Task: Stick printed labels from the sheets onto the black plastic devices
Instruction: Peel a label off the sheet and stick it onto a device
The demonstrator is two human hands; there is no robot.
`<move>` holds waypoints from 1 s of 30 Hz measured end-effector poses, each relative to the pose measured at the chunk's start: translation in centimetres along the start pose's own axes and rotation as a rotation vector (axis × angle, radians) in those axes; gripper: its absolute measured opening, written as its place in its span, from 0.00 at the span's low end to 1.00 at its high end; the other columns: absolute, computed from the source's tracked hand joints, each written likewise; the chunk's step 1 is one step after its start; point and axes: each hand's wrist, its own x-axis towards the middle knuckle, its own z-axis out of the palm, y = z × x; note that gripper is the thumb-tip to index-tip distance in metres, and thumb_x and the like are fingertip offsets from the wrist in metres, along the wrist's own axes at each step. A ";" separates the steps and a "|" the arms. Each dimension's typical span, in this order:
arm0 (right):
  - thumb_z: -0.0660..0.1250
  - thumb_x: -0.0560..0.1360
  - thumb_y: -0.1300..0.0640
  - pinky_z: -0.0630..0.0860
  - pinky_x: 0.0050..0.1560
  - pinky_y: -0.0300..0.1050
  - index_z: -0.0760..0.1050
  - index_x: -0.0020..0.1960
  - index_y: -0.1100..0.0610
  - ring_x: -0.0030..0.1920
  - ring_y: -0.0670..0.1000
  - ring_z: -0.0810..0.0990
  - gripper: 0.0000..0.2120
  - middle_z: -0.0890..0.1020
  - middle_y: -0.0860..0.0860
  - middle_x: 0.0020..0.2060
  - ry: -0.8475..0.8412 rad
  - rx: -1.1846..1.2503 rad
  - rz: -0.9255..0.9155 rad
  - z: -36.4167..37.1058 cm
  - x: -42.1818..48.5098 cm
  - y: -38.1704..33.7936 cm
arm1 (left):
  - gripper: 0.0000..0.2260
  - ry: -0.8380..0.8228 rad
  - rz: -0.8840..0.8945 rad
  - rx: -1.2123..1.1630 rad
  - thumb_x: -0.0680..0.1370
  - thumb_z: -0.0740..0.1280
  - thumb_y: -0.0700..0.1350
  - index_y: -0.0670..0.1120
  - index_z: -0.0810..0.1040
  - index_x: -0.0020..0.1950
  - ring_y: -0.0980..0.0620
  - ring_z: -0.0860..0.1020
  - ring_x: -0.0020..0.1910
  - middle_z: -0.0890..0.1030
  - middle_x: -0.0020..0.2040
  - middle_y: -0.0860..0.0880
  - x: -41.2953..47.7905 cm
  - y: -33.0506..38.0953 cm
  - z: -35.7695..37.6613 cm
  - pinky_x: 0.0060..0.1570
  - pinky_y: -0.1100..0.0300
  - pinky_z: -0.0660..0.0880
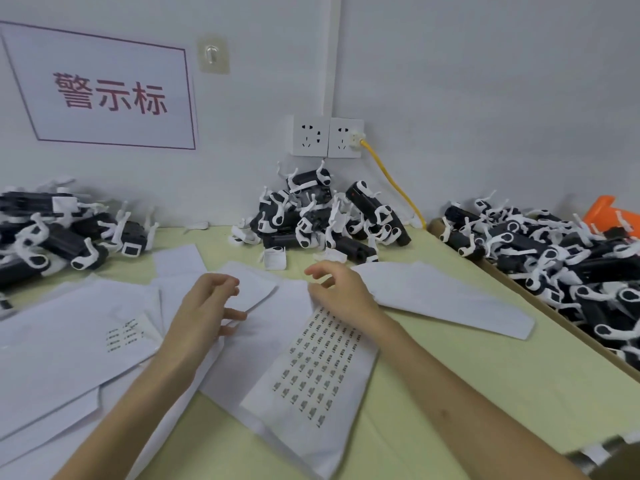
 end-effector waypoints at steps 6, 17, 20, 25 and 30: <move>0.68 0.79 0.51 0.71 0.59 0.44 0.74 0.69 0.46 0.60 0.47 0.75 0.19 0.75 0.46 0.66 -0.108 -0.164 -0.061 0.8 2.2 -1.5 | 0.10 -0.034 0.275 0.484 0.82 0.64 0.49 0.52 0.74 0.63 0.55 0.79 0.55 0.75 0.63 0.55 -0.5 -0.8 0.1 0.56 0.54 0.74; 0.63 0.82 0.44 0.62 0.73 0.51 0.69 0.75 0.45 0.75 0.48 0.66 0.23 0.69 0.44 0.75 -0.234 -0.449 -0.236 6.1 2.8 -2.1 | 0.24 0.070 0.298 1.030 0.82 0.62 0.54 0.50 0.64 0.77 0.46 0.69 0.71 0.69 0.75 0.49 4.7 -0.5 -4.5 0.65 0.48 0.69; 0.62 0.82 0.43 0.61 0.73 0.50 0.69 0.75 0.44 0.75 0.47 0.65 0.23 0.68 0.43 0.75 -0.223 -0.456 -0.250 6.3 2.6 -1.6 | 0.31 0.167 0.253 1.242 0.80 0.66 0.59 0.50 0.60 0.79 0.43 0.66 0.74 0.65 0.77 0.47 7.9 -0.8 -7.9 0.66 0.44 0.67; 0.62 0.81 0.43 0.60 0.73 0.50 0.70 0.74 0.41 0.75 0.46 0.64 0.22 0.68 0.41 0.75 -0.221 -0.463 -0.257 6.3 2.7 -1.3 | 0.54 0.328 0.083 1.342 0.68 0.75 0.69 0.54 0.47 0.83 0.37 0.53 0.81 0.50 0.83 0.44 13.1 -1.9 -15.2 0.71 0.31 0.63; 0.64 0.79 0.43 0.58 0.71 0.48 0.69 0.72 0.37 0.75 0.44 0.63 0.21 0.67 0.36 0.73 -0.205 -0.443 -0.246 6.3 2.4 -1.2 | 0.59 0.386 -0.023 1.459 0.63 0.71 0.76 0.56 0.44 0.83 0.33 0.42 0.81 0.40 0.84 0.48 16.5 -2.9 -21.0 0.70 0.22 0.54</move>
